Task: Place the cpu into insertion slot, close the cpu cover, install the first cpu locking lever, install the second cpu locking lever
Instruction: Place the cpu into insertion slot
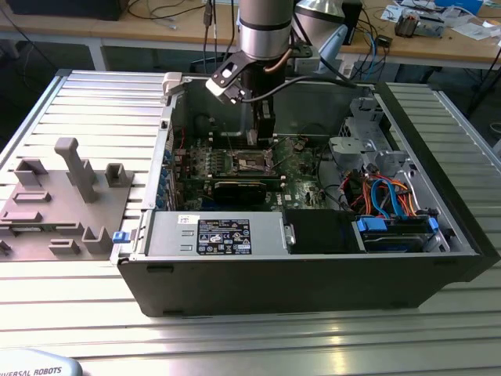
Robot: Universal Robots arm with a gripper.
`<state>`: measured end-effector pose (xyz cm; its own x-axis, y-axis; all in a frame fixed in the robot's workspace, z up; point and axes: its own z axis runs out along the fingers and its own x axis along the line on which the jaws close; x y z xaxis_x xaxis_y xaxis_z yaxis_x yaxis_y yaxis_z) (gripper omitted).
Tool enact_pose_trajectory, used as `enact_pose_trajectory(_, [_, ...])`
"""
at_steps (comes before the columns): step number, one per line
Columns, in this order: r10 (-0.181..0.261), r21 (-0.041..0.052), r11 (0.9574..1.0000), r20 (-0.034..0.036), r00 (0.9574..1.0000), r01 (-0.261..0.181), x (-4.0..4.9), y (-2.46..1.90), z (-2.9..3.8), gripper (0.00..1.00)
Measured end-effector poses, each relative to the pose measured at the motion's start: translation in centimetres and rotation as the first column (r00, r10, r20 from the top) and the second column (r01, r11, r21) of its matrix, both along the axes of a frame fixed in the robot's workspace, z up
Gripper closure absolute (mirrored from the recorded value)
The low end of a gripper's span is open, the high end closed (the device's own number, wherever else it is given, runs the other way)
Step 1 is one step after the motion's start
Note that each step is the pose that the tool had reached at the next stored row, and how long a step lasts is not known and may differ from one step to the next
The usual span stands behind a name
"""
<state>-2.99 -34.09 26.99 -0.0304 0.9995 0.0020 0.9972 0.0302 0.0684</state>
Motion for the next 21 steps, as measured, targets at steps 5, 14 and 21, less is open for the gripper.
enact_pose_trajectory(5, [0.000, 0.0000, 1.0000, 0.0000, 1.0000, 0.000, 0.00, 0.00, -0.12, 0.46])
enact_pose_trajectory(14, [0.000, 0.0000, 1.0000, 0.0000, 1.0000, 0.000, 0.00, 0.00, -0.34, 0.46])
enact_pose_trajectory(21, [0.000, 0.0000, 1.0000, 0.0000, 1.0000, 0.000, 0.00, 0.00, -0.47, 0.46])
